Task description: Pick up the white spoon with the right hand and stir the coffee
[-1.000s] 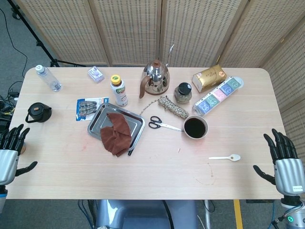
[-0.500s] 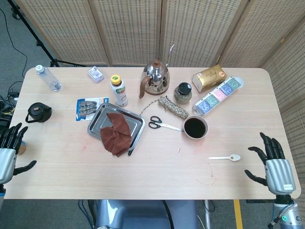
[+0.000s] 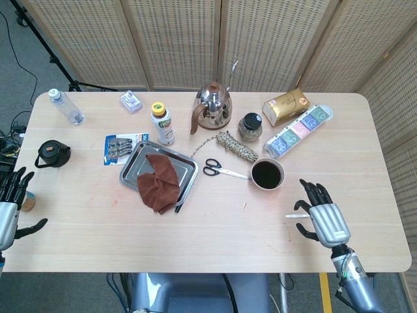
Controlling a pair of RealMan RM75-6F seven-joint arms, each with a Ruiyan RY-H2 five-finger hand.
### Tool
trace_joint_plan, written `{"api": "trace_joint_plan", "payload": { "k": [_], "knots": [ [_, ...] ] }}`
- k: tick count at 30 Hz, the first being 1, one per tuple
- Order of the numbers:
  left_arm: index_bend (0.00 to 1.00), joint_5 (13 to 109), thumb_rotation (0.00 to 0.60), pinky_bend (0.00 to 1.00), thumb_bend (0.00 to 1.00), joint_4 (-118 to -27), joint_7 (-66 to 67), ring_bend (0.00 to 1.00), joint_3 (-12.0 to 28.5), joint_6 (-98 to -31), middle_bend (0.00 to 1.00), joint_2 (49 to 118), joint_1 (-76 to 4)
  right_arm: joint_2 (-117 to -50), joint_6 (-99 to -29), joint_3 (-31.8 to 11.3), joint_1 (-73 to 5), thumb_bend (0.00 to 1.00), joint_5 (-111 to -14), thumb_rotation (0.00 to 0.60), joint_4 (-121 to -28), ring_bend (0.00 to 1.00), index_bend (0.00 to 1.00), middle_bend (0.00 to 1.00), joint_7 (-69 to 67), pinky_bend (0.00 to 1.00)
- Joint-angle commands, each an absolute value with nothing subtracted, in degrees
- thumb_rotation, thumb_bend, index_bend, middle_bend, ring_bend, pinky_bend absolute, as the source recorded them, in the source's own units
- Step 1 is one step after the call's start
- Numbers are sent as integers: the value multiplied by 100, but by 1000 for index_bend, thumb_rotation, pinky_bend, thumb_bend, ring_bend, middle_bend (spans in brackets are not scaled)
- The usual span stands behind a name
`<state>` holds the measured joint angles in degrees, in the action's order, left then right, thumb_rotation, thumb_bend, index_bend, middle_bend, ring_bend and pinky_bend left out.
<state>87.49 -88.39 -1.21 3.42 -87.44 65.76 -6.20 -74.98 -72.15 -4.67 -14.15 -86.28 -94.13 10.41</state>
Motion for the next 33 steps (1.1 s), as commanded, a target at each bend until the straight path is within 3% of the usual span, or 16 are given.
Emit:
{"api": "trace_joint_plan", "payload": {
  "k": [1,27,33],
  "knots": [
    [0,8735,600,0,0,-8839,-171,0,347,-8731,0,6554,-622,-7769,-7013,-528,-1554,311,-8380,600,-9269,0,424,0,1306,42],
    [0,8651,600,0,0,-8864,-321,0,376,-8656,0,6480,-643,-9166,-6823,-493,-1668,311,-7714,600,-7884,0,439,0,1736,42],
    [0,8619,600,0,0,-8862,-355,0,383,-8627,0,6461,-647,-9325,-6629,-534,-1760,363,-7538,600,-7588,0,448,0,1779,42]
  ]
}}
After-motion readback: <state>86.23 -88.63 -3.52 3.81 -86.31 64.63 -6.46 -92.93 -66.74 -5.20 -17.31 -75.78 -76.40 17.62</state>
